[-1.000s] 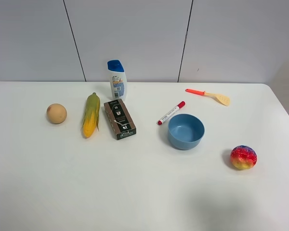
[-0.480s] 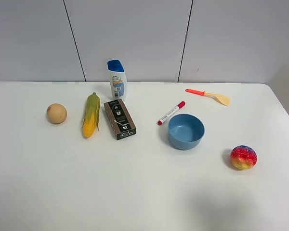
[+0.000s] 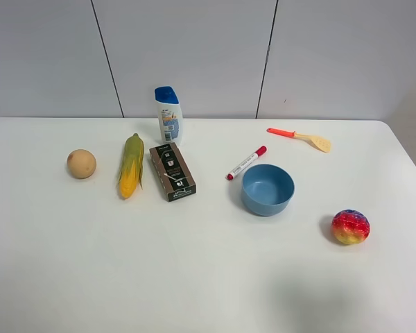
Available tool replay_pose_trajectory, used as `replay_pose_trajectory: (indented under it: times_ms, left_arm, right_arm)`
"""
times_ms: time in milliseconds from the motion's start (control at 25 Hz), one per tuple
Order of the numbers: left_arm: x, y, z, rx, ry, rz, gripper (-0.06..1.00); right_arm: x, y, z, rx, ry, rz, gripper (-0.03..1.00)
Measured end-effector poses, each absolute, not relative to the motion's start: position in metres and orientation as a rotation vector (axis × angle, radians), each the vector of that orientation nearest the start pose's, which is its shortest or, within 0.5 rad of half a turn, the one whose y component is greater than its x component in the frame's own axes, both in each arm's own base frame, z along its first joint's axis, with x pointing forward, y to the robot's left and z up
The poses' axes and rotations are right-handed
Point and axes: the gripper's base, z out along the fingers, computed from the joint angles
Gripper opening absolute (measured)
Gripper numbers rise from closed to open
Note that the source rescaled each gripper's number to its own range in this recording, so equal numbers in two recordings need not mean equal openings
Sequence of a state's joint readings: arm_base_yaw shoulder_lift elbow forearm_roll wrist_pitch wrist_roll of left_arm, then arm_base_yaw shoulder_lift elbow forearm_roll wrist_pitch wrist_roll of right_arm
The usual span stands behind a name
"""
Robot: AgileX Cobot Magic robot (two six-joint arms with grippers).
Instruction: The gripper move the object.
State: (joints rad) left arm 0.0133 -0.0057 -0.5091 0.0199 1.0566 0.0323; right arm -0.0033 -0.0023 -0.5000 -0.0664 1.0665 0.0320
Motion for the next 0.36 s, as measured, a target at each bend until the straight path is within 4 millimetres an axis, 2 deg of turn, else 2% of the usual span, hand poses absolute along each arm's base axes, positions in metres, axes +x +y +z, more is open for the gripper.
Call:
replay_pose_trajectory:
  times_ms: [360]
  left_arm:
    - [-0.0068,0.0015,0.2801,-0.017,2.026,0.078,0.99]
  right_arm:
    - [-0.0056,-0.0053,0.2769,0.039,2.046,-0.062,1.0]
